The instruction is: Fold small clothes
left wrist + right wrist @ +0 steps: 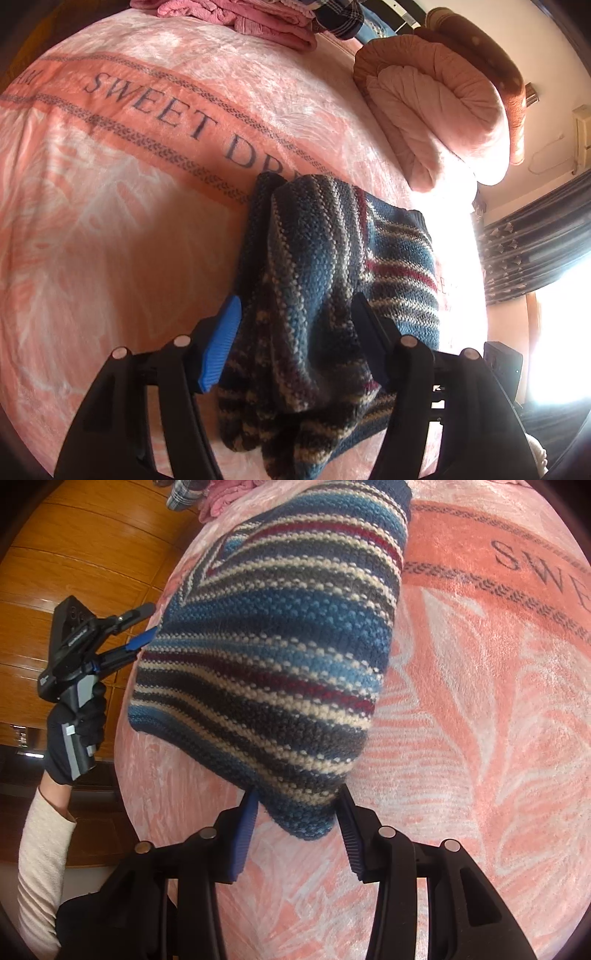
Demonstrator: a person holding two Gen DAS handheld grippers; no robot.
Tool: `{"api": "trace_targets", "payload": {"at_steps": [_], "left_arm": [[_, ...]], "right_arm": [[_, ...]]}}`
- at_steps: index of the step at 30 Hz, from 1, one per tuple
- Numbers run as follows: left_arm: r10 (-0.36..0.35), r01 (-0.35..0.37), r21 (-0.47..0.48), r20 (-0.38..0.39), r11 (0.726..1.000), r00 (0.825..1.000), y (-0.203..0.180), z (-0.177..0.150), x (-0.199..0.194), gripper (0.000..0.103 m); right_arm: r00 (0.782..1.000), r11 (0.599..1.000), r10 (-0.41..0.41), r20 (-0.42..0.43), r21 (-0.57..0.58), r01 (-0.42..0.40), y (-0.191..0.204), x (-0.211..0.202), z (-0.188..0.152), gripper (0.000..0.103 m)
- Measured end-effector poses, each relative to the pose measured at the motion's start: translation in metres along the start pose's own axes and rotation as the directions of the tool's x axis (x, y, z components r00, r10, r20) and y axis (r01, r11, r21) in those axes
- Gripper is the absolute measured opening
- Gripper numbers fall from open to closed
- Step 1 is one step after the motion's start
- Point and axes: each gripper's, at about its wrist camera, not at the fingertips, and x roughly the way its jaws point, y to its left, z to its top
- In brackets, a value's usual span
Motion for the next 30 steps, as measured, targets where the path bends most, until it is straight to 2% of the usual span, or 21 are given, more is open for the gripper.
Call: {"api": "trace_targets", "payload": {"at_steps": [2,4,5,8,10,15,18,19,21,25,27,30], "left_arm": [[0.015,-0.014,0.008,-0.013,1.0,1.0,-0.006,0.004,0.012,0.052],[0.056,-0.057,-0.028,-0.018,0.998,0.998,-0.005,0.006,0.019,0.01],[0.052,-0.053,-0.051,-0.007,0.997,0.999,-0.003,0.007,0.017,0.01],[0.061,-0.053,-0.074,0.1,0.996,0.993,-0.002,0.014,-0.006,0.009],[0.034,-0.018,-0.109,0.145,0.994,0.989,0.007,0.017,-0.02,0.008],[0.09,-0.087,-0.145,0.012,0.986,0.996,0.029,0.0,0.012,0.011],[0.088,-0.084,-0.172,0.019,0.982,0.996,0.035,-0.004,0.012,0.02],[0.096,-0.092,-0.168,0.016,0.982,0.995,0.034,-0.003,0.007,0.026],[0.102,-0.096,-0.154,0.027,0.983,0.994,0.03,-0.003,-0.01,0.03],[0.124,-0.122,-0.062,0.04,0.991,0.991,0.009,-0.024,-0.048,0.028],[0.148,-0.148,0.005,0.048,0.989,0.988,-0.007,-0.044,-0.062,0.029],[0.092,-0.093,0.047,0.016,0.995,0.996,-0.026,-0.074,-0.064,0.029]], "right_arm": [[1.0,1.0,0.002,0.008,0.006,-0.002,-0.001,-0.001,0.001,0.045],[1.0,1.0,0.004,0.012,0.007,-0.004,-0.002,-0.003,0.002,0.045],[1.0,1.0,0.005,0.013,0.005,-0.005,-0.003,-0.004,0.001,0.045],[1.0,1.0,0.002,0.017,-0.008,-0.002,-0.001,-0.007,0.003,0.045],[1.0,1.0,-0.004,0.021,-0.017,0.004,-0.001,-0.009,0.001,0.045],[1.0,1.0,-0.015,0.019,-0.025,0.015,-0.005,-0.006,-0.001,0.045],[1.0,1.0,-0.018,0.016,-0.021,0.018,-0.007,-0.004,-0.002,0.045],[1.0,1.0,-0.016,0.019,-0.02,0.016,-0.006,-0.004,-0.001,0.045],[0.999,1.0,0.007,0.031,-0.021,-0.006,-0.003,-0.007,0.001,0.044],[0.996,0.998,0.067,0.061,0.012,-0.068,-0.01,-0.021,0.005,0.045],[0.996,0.998,0.057,0.065,0.013,-0.058,-0.011,-0.021,0.005,0.045],[0.997,0.999,0.04,0.061,0.018,-0.041,-0.013,-0.017,0.007,0.044]]}}
